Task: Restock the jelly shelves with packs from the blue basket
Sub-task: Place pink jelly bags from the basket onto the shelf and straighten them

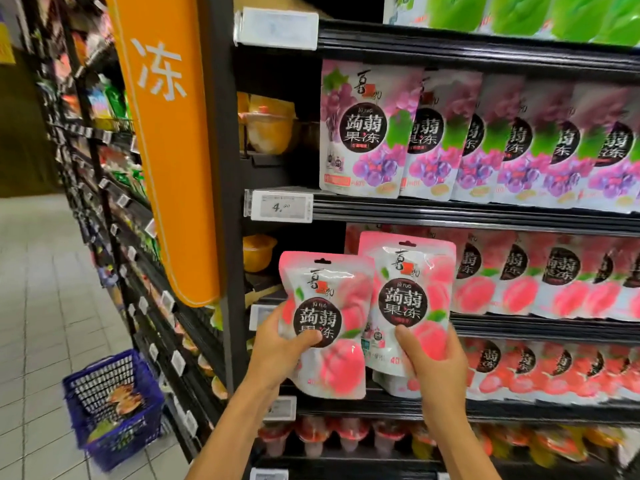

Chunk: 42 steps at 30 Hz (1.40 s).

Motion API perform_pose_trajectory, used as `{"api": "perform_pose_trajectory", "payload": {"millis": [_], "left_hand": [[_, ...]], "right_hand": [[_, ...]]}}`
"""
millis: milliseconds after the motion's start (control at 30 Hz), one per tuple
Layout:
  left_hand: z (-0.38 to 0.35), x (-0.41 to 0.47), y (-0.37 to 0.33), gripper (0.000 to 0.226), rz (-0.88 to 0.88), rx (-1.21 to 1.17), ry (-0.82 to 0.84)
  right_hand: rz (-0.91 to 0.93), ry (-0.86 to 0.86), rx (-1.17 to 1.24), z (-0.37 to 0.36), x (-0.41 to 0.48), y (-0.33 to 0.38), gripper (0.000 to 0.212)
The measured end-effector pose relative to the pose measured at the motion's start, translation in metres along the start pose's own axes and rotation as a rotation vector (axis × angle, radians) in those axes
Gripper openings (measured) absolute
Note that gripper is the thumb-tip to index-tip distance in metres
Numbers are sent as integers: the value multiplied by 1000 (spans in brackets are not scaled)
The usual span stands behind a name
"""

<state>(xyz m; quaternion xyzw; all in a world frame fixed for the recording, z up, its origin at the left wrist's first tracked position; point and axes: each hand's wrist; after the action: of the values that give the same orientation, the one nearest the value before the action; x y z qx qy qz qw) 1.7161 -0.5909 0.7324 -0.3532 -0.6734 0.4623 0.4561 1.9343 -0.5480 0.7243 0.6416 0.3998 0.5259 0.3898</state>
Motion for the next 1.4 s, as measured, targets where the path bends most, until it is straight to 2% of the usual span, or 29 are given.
{"api": "perform_pose_trajectory", "payload": {"millis": [100, 167, 333, 433, 567, 667, 800, 1067, 1167, 1333, 1400], "left_hand": [[4, 2, -3, 65, 10, 51, 55], [8, 3, -4, 66, 5, 65, 71], [18, 2, -3, 62, 5, 44, 78], [21, 1, 0, 61, 2, 57, 75], [27, -1, 4, 62, 3, 36, 44], [30, -2, 5, 55, -3, 12, 31], [33, -2, 4, 50, -2, 6, 59], [34, -1, 10, 51, 1, 16, 20], [34, -2, 14, 55, 17, 15, -10], [33, -3, 17, 61, 23, 5, -19], [33, -4, 18, 58, 24, -14, -15]], "right_hand": [[33, 21, -32, -8, 4, 5, 60], [57, 22, -52, -14, 9, 6, 48], [55, 6, -56, -31, 22, 9, 49], [41, 9, -43, -42, 26, 3, 62], [75, 12, -72, -56, 24, -1, 44], [70, -5, -75, -65, 29, 1, 37], [117, -11, -138, -80, 42, 9, 68], [161, -99, -132, -103, 54, 5, 46], [167, -91, -154, -107, 47, -2, 48], [208, -33, -235, -100, 44, -14, 67], [244, 4, -311, -96, 42, -14, 68]]}}
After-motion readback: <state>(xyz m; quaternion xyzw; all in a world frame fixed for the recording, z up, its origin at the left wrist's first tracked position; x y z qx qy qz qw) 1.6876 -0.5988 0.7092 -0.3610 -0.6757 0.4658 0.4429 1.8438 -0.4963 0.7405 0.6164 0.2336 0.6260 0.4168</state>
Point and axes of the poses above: each hand's wrist, its own x-axis towards the middle knuckle, its own z-axis out of the back of the hand, y = z × x, and after that the axes turned 1 degree about -x, right-handed
